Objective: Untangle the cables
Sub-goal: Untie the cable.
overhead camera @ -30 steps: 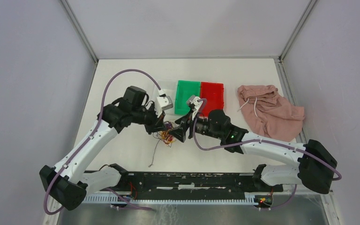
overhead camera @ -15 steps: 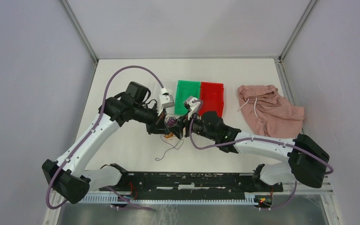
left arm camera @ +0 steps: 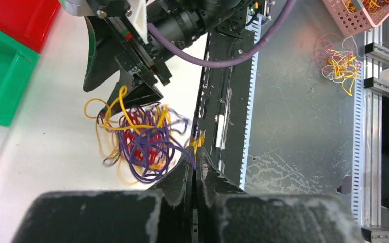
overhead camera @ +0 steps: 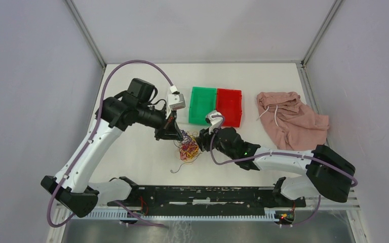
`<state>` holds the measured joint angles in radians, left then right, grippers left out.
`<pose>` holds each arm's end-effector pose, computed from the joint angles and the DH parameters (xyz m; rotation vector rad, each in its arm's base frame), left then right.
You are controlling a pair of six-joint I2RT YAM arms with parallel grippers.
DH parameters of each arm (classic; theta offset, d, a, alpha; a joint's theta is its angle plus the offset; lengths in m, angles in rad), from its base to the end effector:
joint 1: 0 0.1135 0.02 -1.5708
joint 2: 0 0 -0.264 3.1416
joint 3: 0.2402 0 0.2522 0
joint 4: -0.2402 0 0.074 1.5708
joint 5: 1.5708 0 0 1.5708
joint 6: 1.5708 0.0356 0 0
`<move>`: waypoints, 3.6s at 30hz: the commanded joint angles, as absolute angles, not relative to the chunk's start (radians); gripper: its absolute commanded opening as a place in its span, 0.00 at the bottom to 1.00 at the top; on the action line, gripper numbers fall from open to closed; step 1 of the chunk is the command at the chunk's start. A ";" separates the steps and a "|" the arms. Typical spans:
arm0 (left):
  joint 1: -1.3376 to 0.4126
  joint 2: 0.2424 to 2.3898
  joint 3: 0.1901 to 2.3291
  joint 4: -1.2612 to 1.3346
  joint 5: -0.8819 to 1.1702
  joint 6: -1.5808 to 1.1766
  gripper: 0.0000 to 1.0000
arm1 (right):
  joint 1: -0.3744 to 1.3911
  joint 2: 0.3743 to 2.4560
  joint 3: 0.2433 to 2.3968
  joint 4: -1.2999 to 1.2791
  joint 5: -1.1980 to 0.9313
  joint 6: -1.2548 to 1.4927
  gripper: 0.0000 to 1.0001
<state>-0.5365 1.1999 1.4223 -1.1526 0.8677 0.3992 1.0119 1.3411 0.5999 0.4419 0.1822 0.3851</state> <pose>0.1649 -0.1297 0.3943 1.3737 1.9227 -1.1327 0.1567 0.2384 0.2173 -0.4732 1.8838 0.7841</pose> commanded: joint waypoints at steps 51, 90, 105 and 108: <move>-0.575 1.270 1.594 -1.339 0.933 0.559 0.03 | 1.060 1.369 0.843 0.500 0.148 0.291 0.66; -0.580 1.233 2.045 -0.977 -0.057 0.793 0.03 | 0.976 1.220 0.399 0.412 0.422 0.389 0.47; -0.579 1.171 2.005 -0.096 -0.348 0.771 0.03 | 0.976 1.306 0.373 0.449 0.385 0.453 0.50; -0.580 1.176 2.031 -0.084 -0.297 0.767 0.03 | 0.976 1.310 0.369 0.454 0.381 0.462 0.50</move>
<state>-0.5823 1.1831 1.9862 -0.2962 -0.2916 0.7685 0.9794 1.3022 0.3820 0.4427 0.3855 0.4362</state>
